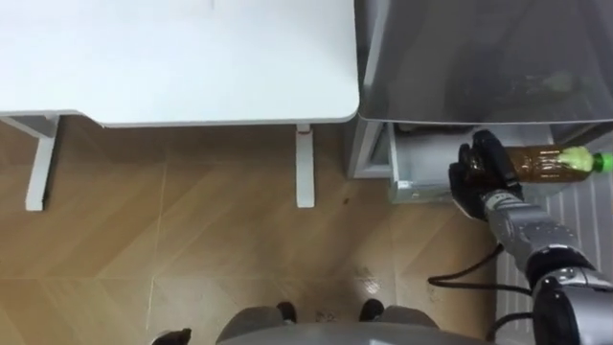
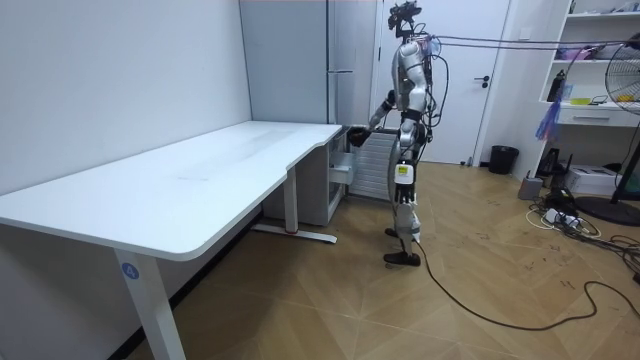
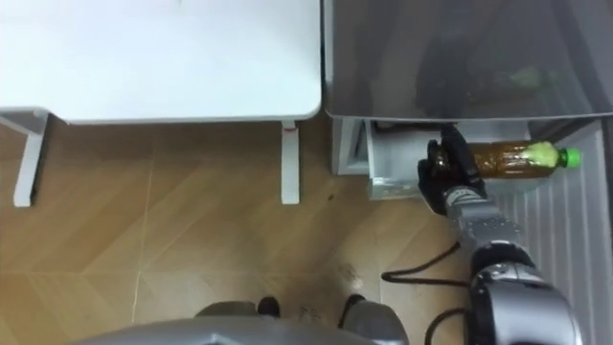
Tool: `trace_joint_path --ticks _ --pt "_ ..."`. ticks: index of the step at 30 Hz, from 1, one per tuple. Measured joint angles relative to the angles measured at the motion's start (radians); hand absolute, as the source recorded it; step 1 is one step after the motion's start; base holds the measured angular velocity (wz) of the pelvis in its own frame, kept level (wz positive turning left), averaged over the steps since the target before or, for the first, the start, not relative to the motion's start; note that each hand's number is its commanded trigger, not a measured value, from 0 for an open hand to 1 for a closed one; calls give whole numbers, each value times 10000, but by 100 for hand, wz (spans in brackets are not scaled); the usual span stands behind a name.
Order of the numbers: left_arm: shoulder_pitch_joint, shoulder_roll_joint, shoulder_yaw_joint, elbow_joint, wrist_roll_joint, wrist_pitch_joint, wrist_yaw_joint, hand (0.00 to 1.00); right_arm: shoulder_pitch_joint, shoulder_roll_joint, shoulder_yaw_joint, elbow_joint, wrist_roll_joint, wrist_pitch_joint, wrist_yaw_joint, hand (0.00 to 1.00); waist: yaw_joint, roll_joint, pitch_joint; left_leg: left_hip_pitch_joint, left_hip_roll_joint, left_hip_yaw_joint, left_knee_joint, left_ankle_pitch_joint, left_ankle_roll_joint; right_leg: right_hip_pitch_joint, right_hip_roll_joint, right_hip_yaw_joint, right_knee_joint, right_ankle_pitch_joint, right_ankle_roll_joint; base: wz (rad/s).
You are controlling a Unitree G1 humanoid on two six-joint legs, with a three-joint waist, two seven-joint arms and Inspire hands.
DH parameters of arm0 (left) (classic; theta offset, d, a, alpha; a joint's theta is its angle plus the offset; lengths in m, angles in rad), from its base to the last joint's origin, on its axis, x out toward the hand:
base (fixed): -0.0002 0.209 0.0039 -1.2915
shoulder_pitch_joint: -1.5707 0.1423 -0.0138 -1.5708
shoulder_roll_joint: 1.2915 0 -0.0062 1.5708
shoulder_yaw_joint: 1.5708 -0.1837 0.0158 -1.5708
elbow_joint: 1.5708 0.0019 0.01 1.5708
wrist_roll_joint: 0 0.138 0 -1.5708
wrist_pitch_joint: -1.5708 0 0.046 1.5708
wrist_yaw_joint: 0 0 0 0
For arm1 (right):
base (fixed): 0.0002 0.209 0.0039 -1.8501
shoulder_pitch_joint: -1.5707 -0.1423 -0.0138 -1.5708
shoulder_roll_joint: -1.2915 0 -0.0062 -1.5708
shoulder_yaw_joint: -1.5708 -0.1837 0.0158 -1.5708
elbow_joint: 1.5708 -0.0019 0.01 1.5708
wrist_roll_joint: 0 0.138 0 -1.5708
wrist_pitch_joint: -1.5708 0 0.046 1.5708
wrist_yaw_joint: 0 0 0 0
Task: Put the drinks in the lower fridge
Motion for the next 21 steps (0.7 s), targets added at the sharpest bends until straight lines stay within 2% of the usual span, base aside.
trace_joint_path --ticks 3,5,7,11,19,21 --pt "-455 92 -396 340 -29 30 -4 0 -659 -98 4 473 1 13 40 100 20 101 71 -339 -32 0 2 78 22 -403 -79 -48 159 7 -12 1" --pt "-1031 91 -592 752 -27 54 14 0 -1098 -202 37 876 -116 45 90 100 254 78 117 -628 -44 101 13 130 37 -802 -113 22 286 35 -51 -11" --pt "-1379 90 -863 962 -43 54 46 0 -1405 -215 48 1247 -224 110 112 100 289 69 168 -772 -57 91 14 188 36 -934 -124 12 298 59 -66 1" --pt "-1953 78 -1213 1242 -558 33 123 0 -2076 -260 84 1424 -356 277 147 100 463 30 197 -1349 -79 129 -5 365 36 -1613 -210 -52 513 115 -128 1" --pt "-2107 82 -1418 1276 -1208 -36 236 0 -2396 -560 232 1507 -414 330 177 100 744 -96 256 -1841 -175 240 -72 565 83 -2342 -404 -136 886 132 -158 -1" --pt "-2171 115 -1404 1277 -1207 -59 248 0 -2428 -637 240 1505 -421 328 175 100 849 -200 308 -1954 -213 260 -19 577 103 -2520 -474 -150 1057 132 -158 0"
